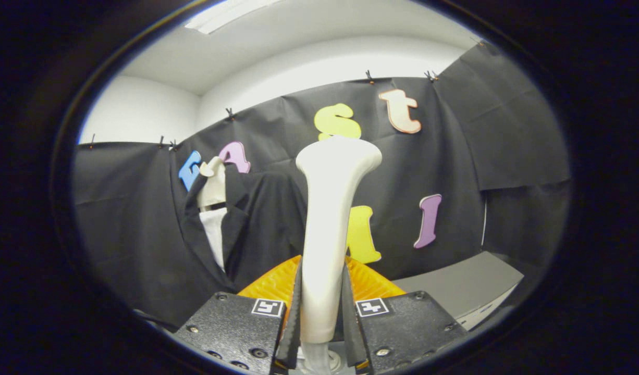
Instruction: Iron the clothes twice with a garment steamer, once on the left side and once on the right side.
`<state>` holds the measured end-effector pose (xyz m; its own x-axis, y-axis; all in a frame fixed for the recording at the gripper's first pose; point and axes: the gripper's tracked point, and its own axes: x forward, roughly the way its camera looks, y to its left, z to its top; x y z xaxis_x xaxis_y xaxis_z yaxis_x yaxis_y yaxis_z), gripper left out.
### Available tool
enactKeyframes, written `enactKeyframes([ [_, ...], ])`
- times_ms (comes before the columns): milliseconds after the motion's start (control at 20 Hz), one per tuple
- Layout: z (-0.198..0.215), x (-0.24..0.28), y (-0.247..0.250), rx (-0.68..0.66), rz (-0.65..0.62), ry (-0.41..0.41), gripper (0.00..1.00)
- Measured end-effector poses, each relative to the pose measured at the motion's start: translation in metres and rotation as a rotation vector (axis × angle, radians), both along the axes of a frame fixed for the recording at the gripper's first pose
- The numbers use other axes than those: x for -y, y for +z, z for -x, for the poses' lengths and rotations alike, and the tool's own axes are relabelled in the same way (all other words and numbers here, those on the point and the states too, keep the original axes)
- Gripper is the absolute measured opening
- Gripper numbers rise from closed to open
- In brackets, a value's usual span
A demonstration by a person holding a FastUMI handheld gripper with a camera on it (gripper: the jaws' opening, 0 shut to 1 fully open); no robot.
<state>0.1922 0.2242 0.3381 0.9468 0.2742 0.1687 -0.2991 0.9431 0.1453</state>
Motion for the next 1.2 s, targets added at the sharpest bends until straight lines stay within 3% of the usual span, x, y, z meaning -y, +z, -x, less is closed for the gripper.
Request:
enactKeyframes([
  [150, 0.009, -0.042, 0.010, 0.013, -0.006, 0.049, 0.37],
  [600, -0.006, -0.122, 0.013, 0.010, 0.072, 0.093, 0.37],
  [1200, -0.037, -0.156, -0.045, -0.104, 0.155, 0.138, 0.37],
])
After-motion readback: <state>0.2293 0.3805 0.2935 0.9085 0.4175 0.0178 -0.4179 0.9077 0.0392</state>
